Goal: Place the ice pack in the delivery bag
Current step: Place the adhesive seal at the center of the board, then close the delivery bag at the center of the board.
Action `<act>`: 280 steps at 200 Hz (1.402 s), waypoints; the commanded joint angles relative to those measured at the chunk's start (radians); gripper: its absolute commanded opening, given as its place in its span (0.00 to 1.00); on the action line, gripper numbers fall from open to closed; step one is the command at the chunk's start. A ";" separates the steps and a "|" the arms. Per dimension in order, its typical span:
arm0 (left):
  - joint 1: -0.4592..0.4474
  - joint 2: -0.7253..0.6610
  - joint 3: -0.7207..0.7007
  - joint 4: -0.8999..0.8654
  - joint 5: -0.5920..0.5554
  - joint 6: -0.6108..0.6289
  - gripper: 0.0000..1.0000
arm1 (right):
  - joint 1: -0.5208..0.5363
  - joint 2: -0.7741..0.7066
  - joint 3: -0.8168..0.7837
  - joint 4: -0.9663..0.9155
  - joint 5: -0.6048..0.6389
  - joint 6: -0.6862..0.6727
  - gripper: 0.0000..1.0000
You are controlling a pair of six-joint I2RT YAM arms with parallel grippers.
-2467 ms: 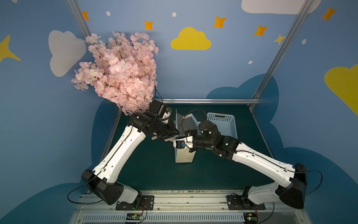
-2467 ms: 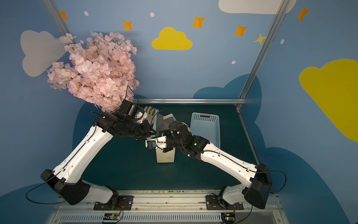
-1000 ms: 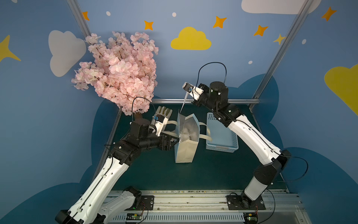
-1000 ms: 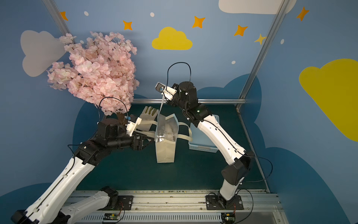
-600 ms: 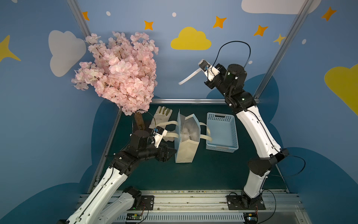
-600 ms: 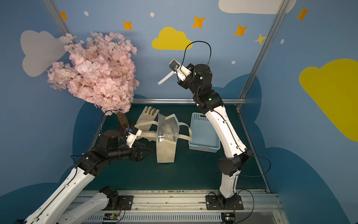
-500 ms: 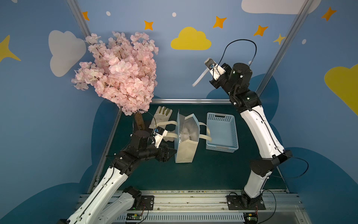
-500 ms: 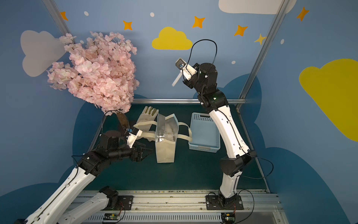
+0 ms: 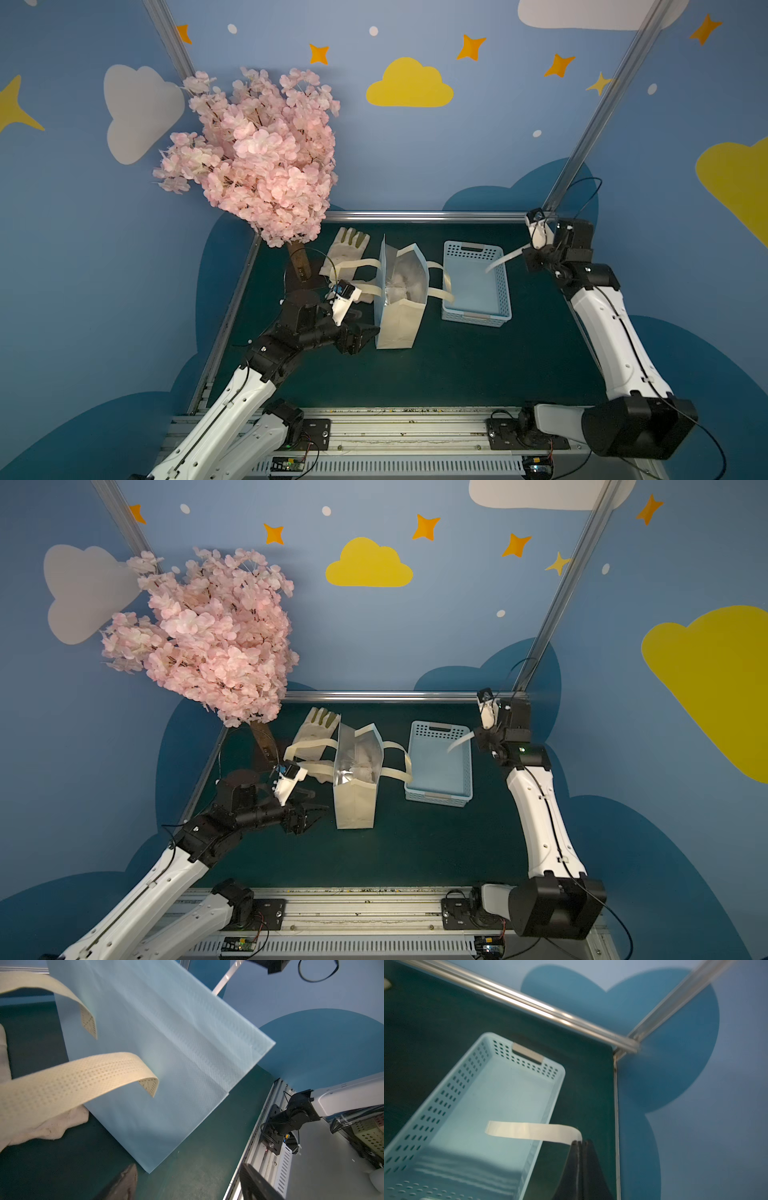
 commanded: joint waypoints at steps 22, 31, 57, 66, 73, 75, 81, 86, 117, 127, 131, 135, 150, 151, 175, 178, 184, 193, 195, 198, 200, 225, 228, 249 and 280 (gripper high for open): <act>0.005 0.042 -0.004 0.072 0.046 0.068 0.81 | -0.143 -0.066 -0.289 0.019 0.053 0.165 0.00; 0.005 0.051 -0.003 0.071 0.049 0.075 0.81 | -0.186 -0.060 -0.333 0.029 0.076 0.176 0.00; 0.004 0.061 -0.009 0.078 0.057 0.093 0.81 | -0.265 -0.011 -0.408 0.014 0.085 0.227 0.00; 0.004 0.062 -0.012 0.081 0.055 0.094 0.82 | -0.266 0.004 -0.397 -0.021 0.077 0.234 0.00; 0.004 0.062 -0.012 0.082 0.053 0.094 0.82 | -0.264 0.011 -0.365 -0.069 0.060 0.232 0.11; 0.004 0.062 -0.012 0.083 0.052 0.093 0.82 | -0.265 0.012 -0.354 -0.084 0.054 0.230 0.17; 0.004 0.062 -0.015 0.089 0.048 0.085 0.82 | -0.263 0.013 -0.323 -0.111 0.030 0.222 0.31; 0.004 0.061 -0.018 0.095 0.052 0.078 0.82 | -0.260 0.008 -0.301 -0.120 -0.001 0.206 0.44; 0.004 0.067 -0.048 0.185 0.134 0.023 0.81 | -0.170 -0.102 -0.215 0.001 -0.241 0.114 0.83; 0.000 0.075 -0.066 0.242 0.140 -0.011 0.81 | -0.135 -0.139 -0.232 0.109 -0.344 0.090 0.88; -0.002 0.079 -0.077 0.265 0.139 -0.024 0.81 | -0.119 -0.153 -0.244 0.157 -0.387 0.084 0.90; -0.007 0.083 -0.085 0.286 0.130 -0.034 0.81 | -0.104 -0.162 -0.255 0.206 -0.417 0.083 0.92; -0.032 0.101 -0.113 0.353 0.068 -0.062 0.80 | -0.054 -0.166 -0.249 0.278 -0.550 0.069 0.96; -0.034 0.102 -0.115 0.357 0.065 -0.063 0.80 | -0.052 -0.165 -0.246 0.280 -0.559 0.067 0.96; -0.076 0.152 -0.162 0.485 -0.026 -0.076 0.79 | 0.028 -0.084 -0.183 0.264 -0.729 0.009 0.96; -0.080 0.162 -0.164 0.497 -0.033 -0.077 0.79 | 0.038 -0.073 -0.180 0.263 -0.748 0.003 0.96; -0.087 0.182 -0.167 0.518 -0.045 -0.074 0.78 | 0.057 -0.051 -0.172 0.260 -0.787 -0.014 0.96; -0.094 0.212 -0.158 0.534 -0.066 -0.068 0.75 | 0.093 -0.020 -0.167 0.264 -0.828 -0.038 0.96; -0.095 0.221 -0.154 0.534 -0.069 -0.068 0.75 | 0.098 -0.016 -0.167 0.265 -0.836 -0.045 0.96; -0.097 0.232 -0.149 0.536 -0.076 -0.066 0.74 | 0.108 -0.008 -0.167 0.267 -0.846 -0.054 0.96; -0.097 0.239 -0.145 0.538 -0.079 -0.065 0.73 | 0.112 -0.003 -0.167 0.267 -0.855 -0.061 0.96; -0.099 0.306 -0.101 0.553 -0.096 -0.049 0.53 | 0.148 0.052 -0.155 0.259 -0.948 -0.146 0.97; -0.100 0.310 -0.095 0.552 -0.099 -0.048 0.50 | 0.150 0.059 -0.150 0.252 -0.957 -0.157 0.97; -0.099 0.310 -0.078 0.520 -0.110 -0.035 0.24 | 0.156 0.114 -0.090 0.161 -1.039 -0.261 0.98; -0.092 0.221 -0.100 0.438 -0.199 -0.009 0.03 | 0.192 0.211 0.003 0.093 -1.100 -0.383 0.98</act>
